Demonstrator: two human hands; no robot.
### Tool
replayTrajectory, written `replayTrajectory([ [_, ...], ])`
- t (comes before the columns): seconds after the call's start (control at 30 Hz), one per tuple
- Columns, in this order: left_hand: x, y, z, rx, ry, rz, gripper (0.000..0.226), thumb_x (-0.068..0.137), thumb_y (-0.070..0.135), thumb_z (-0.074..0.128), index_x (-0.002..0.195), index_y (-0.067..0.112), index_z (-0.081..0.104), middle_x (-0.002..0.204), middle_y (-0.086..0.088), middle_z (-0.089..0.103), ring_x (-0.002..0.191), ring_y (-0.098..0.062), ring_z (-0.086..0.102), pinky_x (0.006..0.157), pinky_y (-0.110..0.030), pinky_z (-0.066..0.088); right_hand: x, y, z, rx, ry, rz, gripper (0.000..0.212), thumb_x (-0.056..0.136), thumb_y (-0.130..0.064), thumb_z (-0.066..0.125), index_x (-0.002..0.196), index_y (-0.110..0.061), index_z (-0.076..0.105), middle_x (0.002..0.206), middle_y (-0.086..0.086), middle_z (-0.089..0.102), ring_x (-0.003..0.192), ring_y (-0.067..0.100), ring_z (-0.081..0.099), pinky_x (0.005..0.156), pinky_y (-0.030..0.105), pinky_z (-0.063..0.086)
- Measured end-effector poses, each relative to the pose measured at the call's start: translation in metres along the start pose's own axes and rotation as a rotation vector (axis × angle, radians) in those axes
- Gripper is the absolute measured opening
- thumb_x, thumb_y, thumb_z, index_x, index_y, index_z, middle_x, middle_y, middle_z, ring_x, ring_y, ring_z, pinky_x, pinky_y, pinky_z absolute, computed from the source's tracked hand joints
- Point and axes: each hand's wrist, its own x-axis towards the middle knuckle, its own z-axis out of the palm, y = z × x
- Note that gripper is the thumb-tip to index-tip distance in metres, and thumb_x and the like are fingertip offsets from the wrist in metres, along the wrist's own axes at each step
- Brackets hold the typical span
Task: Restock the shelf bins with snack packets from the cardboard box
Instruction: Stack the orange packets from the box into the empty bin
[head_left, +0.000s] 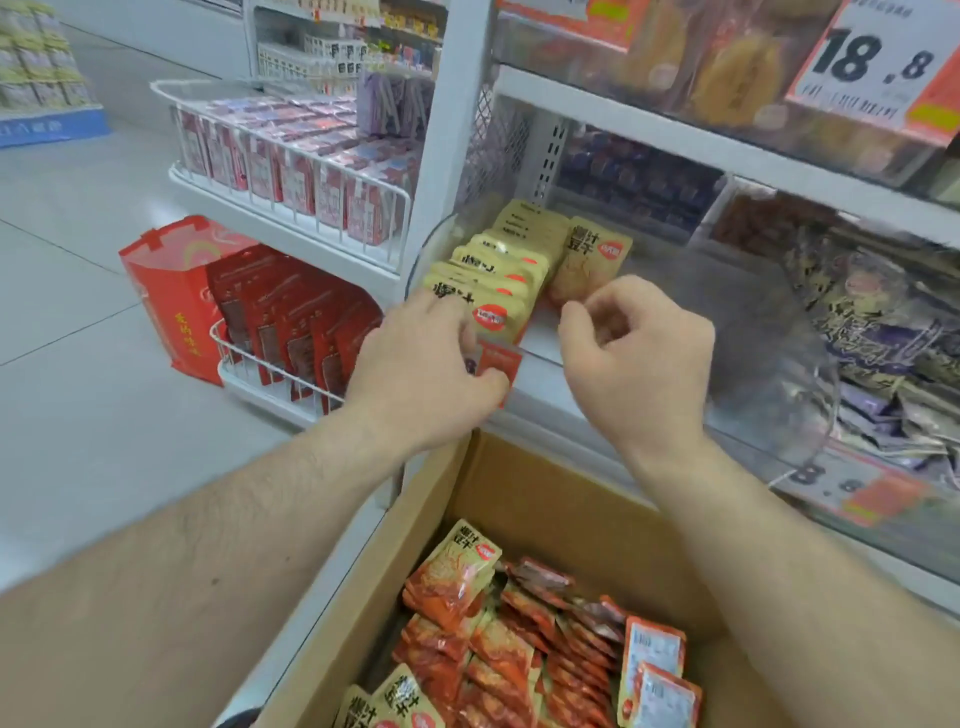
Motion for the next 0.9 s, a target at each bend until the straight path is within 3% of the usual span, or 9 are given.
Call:
replayTrajectory([
  [0.07,-0.009,-0.003,-0.004,0.05,-0.31,-0.091,0.023,0.077,0.035,0.066,0.073,0.022,0.048,0.079,0.006,0.054,0.077,-0.02,0.053,0.057,-0.03,0.036,-0.053,-0.005,0.001,0.155,-0.023,-0.009,0.021,0.079,-0.024,0.061,0.06,-0.016,0.056,0.05,-0.007,0.047,0.051,0.01,0.043,0.053,0.023,0.035],
  [0.13,-0.017,-0.007,0.0,0.114,-0.547,-0.154,0.015,0.083,0.029,0.065,0.085,0.015,0.061,0.087,-0.002,0.066,0.08,-0.019,0.061,0.062,-0.032,0.048,-0.101,0.012,0.021,0.158,-0.244,0.297,0.023,0.079,-0.024,0.061,0.059,-0.014,0.055,0.049,-0.007,0.045,0.053,0.01,0.043,0.055,0.025,0.037],
  [0.27,-0.026,-0.008,0.015,0.139,-0.768,-0.135,0.009,0.086,0.029,0.064,0.091,0.022,0.061,0.093,0.002,0.066,0.084,-0.015,0.062,0.074,-0.032,0.054,-0.182,0.075,0.082,0.038,-0.734,1.129,0.016,0.08,-0.028,0.063,0.073,-0.014,0.063,0.076,0.001,0.067,0.079,0.024,0.065,0.079,0.037,0.056],
  [0.4,-0.029,-0.013,0.028,0.191,-0.857,-0.122,0.015,0.086,0.028,0.06,0.094,0.016,0.064,0.09,0.004,0.065,0.077,-0.017,0.06,0.067,-0.028,0.048,-0.244,0.108,0.13,0.211,-0.768,1.549,0.036,0.071,-0.028,0.078,0.096,-0.006,0.065,0.091,0.009,0.069,0.08,0.03,0.067,0.073,0.039,0.06],
  [0.5,-0.029,-0.016,0.032,0.21,-0.855,-0.142,0.018,0.088,0.029,0.06,0.103,0.021,0.064,0.099,0.005,0.066,0.088,-0.016,0.062,0.074,-0.027,0.05,-0.285,0.15,0.179,0.351,-0.687,1.656,0.031,0.071,-0.013,0.072,0.102,-0.013,0.064,0.091,0.009,0.07,0.071,0.027,0.065,0.053,0.029,0.051],
  [0.63,-0.03,-0.017,0.033,0.2,-0.85,-0.161,0.019,0.091,0.028,0.058,0.108,0.02,0.064,0.101,0.005,0.065,0.085,-0.014,0.059,0.065,-0.023,0.046,-0.269,0.142,0.17,0.385,-0.72,1.602,0.02,0.073,-0.016,0.062,0.092,-0.011,0.066,0.088,0.008,0.069,0.079,0.025,0.066,0.073,0.038,0.059],
  [0.67,-0.029,-0.017,0.033,0.195,-0.849,-0.178,0.021,0.091,0.027,0.058,0.108,0.017,0.066,0.1,0.002,0.069,0.084,-0.017,0.063,0.062,-0.022,0.046,-0.252,0.122,0.149,0.451,-0.709,1.597,0.003,0.084,-0.013,0.062,0.086,-0.011,0.062,0.079,0.006,0.064,0.069,0.021,0.062,0.063,0.034,0.056],
  [0.73,-0.025,-0.018,0.032,0.193,-0.849,-0.225,0.026,0.091,0.026,0.056,0.107,0.011,0.07,0.093,-0.007,0.075,0.086,-0.023,0.071,0.056,-0.021,0.048,-0.236,0.104,0.117,0.597,-0.634,1.628,0.013,0.097,-0.009,0.053,0.086,-0.011,0.058,0.063,0.002,0.053,0.049,0.014,0.044,0.044,0.027,0.036],
  [0.9,-0.025,-0.011,0.033,0.226,-0.829,-0.269,0.042,0.093,0.048,0.057,0.1,0.007,0.06,0.084,-0.006,0.069,0.072,-0.022,0.069,0.054,-0.023,0.05,-0.223,0.087,0.057,1.314,-0.54,1.587,0.021,0.102,-0.014,0.043,0.11,-0.009,0.061,0.051,0.0,0.044,0.038,0.008,0.03,0.038,0.02,0.023],
])
